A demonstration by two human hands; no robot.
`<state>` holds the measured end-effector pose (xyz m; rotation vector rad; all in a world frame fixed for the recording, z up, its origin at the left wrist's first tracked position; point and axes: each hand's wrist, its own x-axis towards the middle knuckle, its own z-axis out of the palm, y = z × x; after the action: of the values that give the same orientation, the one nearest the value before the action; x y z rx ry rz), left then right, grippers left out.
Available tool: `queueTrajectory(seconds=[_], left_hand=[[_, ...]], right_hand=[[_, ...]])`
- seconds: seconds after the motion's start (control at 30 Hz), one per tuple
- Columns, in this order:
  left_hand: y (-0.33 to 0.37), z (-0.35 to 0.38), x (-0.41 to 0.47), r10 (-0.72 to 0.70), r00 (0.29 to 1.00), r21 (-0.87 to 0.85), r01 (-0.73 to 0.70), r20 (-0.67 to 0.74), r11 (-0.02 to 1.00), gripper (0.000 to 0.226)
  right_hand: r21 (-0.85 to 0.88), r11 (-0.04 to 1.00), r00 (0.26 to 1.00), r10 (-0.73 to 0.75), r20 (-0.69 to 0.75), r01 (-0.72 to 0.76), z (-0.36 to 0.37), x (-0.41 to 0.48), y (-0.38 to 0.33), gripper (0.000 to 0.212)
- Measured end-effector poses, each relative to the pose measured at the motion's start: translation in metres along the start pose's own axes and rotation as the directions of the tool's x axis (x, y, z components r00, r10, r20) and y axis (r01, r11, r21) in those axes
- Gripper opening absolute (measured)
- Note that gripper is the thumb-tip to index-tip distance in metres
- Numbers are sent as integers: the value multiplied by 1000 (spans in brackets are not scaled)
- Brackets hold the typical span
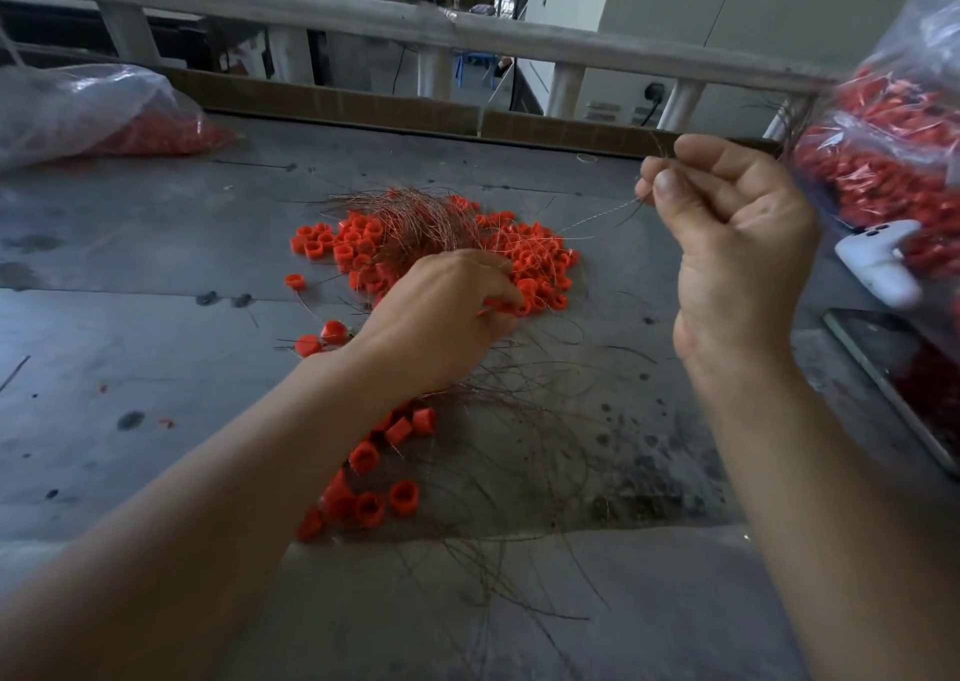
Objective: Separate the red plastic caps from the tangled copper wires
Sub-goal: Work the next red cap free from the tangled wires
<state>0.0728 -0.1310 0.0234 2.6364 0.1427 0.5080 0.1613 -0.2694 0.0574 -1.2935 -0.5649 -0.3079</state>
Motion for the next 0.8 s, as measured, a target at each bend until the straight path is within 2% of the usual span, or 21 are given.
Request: queueTrajectory(seconds=[0.07, 0.17, 0.3, 0.37, 0.43, 0.53, 0.6, 0.67, 0.7, 0.73, 0.8], left_hand=[[2, -1, 0, -9, 999, -35, 8, -38, 999, 19], [1, -8, -2, -88, 994, -211, 71, -71, 975, 13], [-2, -17, -8, -145, 989, -410, 124, -19, 903, 13], [-3, -19, -11, -158, 987, -419, 141, -5, 897, 16], [-3, -19, -14, -169, 986, -423, 153, -1, 893, 19], [-4, -20, -19, -167, 986, -425, 141, -25, 894, 24], [-4, -21, -21, -155, 987, -438, 117, -51, 891, 26], [-3, -21, -23, -141, 988, -446, 100, -60, 889, 20], [-2, -21, -23, -130, 990, -445, 92, -56, 891, 16], [-1, -22, -24, -110, 993, -435, 78, -49, 897, 16], [4, -23, -27, -42, 999, -404, 28, -27, 914, 20]], right_hand=[[1, 1000, 1000, -3, -1, 3, 0, 1, 1, 24], [-39, 999, 1000, 1, -6, -1, -2, 3, 8, 24], [-231, 969, 996, 89, -18, -90, -5, 8, 26, 22], [-329, 928, 984, 164, -64, -177, -9, 11, 34, 39], [-354, 907, 972, 191, -140, -229, -12, 14, 39, 48], [-323, 924, 964, 131, -232, -204, -14, 17, 37, 46], [-282, 952, 971, 47, -234, -114, -12, 15, 28, 38], [-273, 962, 990, -68, -119, 33, -8, 7, 18, 24], [-281, 953, 992, -123, -8, 116, -5, 1, 14, 20], [-295, 935, 978, -162, 134, 195, -2, -5, 11, 20], [-344, 872, 884, -182, 431, 347, 5, -17, 9, 26]])
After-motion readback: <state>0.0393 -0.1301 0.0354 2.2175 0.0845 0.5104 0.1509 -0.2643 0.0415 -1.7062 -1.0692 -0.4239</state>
